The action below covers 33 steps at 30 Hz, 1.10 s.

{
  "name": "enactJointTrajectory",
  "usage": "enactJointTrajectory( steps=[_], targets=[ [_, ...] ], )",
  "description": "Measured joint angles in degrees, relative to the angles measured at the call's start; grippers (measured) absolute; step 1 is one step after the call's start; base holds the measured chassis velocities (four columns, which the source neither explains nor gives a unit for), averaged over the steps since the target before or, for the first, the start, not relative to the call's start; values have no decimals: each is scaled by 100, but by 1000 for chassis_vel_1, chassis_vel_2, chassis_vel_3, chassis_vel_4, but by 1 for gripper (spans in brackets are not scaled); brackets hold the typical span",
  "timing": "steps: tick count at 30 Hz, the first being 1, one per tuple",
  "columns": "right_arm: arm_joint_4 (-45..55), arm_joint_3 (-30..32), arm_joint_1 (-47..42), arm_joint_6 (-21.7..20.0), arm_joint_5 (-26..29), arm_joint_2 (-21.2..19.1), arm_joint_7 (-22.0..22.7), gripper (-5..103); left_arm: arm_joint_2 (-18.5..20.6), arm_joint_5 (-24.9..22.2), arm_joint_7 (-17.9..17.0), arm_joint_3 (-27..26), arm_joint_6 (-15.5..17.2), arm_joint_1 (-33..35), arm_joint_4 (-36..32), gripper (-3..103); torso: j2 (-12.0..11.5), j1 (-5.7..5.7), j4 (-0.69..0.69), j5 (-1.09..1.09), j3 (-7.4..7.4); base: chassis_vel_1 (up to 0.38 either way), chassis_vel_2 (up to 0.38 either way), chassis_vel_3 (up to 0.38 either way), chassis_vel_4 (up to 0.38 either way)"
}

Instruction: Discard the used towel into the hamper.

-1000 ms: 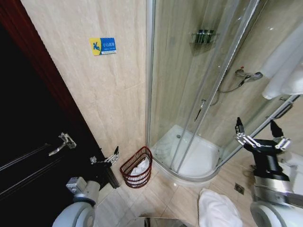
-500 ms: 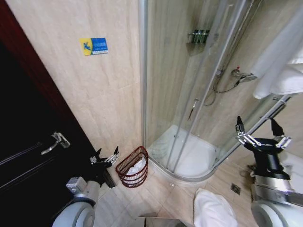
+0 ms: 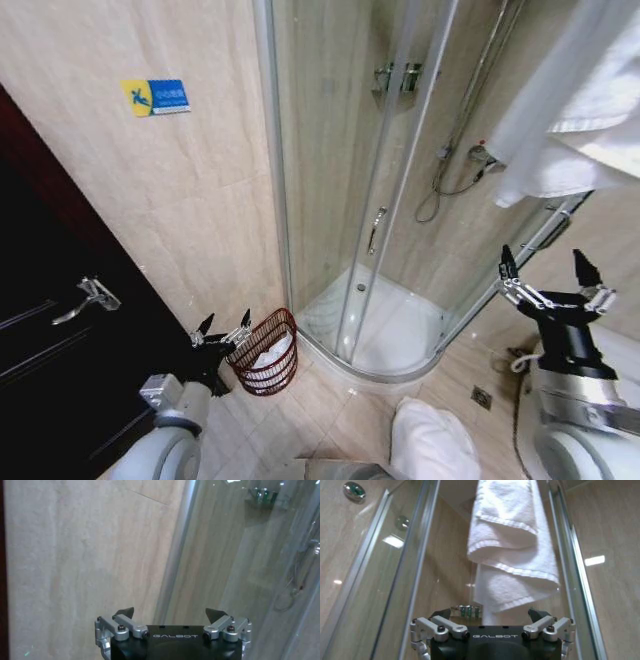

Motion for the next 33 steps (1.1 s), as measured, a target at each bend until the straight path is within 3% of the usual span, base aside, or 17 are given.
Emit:
enactJointTrajectory(
  steps=[15,19,20,26,33],
  targets=[
    [0,111,102,179,176,-100,-150,100,-1,0,0,0,-1,0,0,97,0,2,1,1,0,-112,-109,124,106],
    [1,378,276,178,490,-416,-152,100,0,0,0,-1,0,0,0,97,0,1,1,-2,0,0,0,0,0],
    [2,645,507,154,789,-736,-151,100,1,0,0,-1,0,0,0,97,0,1,1,0,0,59,31,-54,-41],
    [-126,1276,1151,46,1434,-1430,-144,100,0,0,0,-1,0,0,0,97,0,1,1,3,0,20,10,-5,-7],
    [-374,1537,1616,-98,1845,-1961,-140,100,0,0,0,0,0,0,0,97,0,1,1,1,0,0,0,0,0]
  ],
)
